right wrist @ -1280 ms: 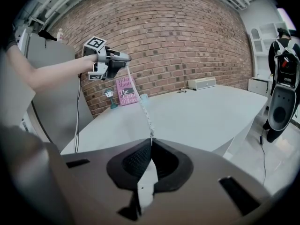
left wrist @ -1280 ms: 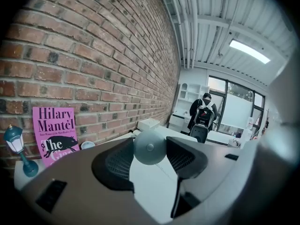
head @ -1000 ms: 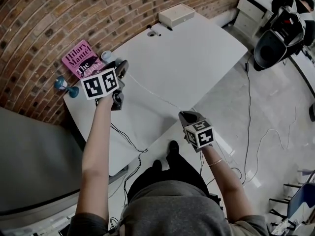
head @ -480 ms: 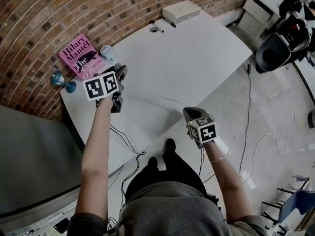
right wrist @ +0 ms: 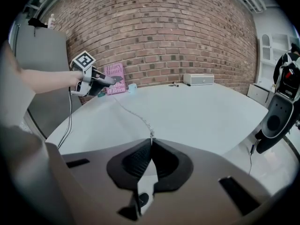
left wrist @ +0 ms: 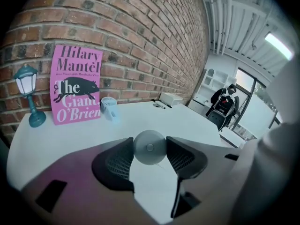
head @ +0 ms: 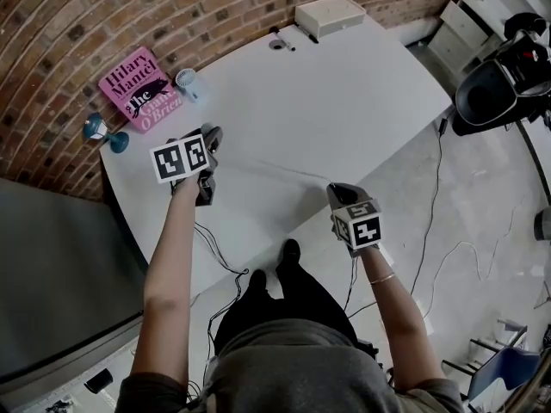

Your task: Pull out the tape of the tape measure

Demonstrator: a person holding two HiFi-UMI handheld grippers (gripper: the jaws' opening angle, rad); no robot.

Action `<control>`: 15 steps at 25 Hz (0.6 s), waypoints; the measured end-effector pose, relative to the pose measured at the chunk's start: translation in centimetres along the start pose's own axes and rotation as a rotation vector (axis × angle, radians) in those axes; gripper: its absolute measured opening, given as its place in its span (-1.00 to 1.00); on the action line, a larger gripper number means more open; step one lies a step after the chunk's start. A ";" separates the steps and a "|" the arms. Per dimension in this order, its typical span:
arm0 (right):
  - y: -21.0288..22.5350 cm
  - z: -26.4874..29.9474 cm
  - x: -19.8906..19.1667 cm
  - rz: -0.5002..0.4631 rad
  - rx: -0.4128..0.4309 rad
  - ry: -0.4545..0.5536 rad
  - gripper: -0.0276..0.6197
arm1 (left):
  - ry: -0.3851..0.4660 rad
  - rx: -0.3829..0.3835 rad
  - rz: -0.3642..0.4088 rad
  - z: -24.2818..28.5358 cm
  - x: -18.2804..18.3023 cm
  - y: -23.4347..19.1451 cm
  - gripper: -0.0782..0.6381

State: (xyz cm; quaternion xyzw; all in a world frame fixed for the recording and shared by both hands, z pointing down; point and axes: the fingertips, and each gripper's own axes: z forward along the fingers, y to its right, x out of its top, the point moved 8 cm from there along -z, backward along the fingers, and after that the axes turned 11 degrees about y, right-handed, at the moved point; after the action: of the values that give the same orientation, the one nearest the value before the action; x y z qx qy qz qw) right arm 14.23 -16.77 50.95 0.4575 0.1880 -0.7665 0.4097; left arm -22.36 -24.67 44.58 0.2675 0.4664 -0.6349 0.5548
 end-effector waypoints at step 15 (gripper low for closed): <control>2.1 2.6 0.6 0.025 -0.057 -0.021 -0.90 | -0.175 0.094 0.049 1.6 -5.7 -1.0 -0.14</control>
State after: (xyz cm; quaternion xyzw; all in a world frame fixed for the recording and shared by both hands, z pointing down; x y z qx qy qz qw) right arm 14.33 -19.99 51.99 0.4398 0.1999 -0.7604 0.4340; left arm -21.67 -23.52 50.46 0.2479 0.3793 -0.6632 0.5957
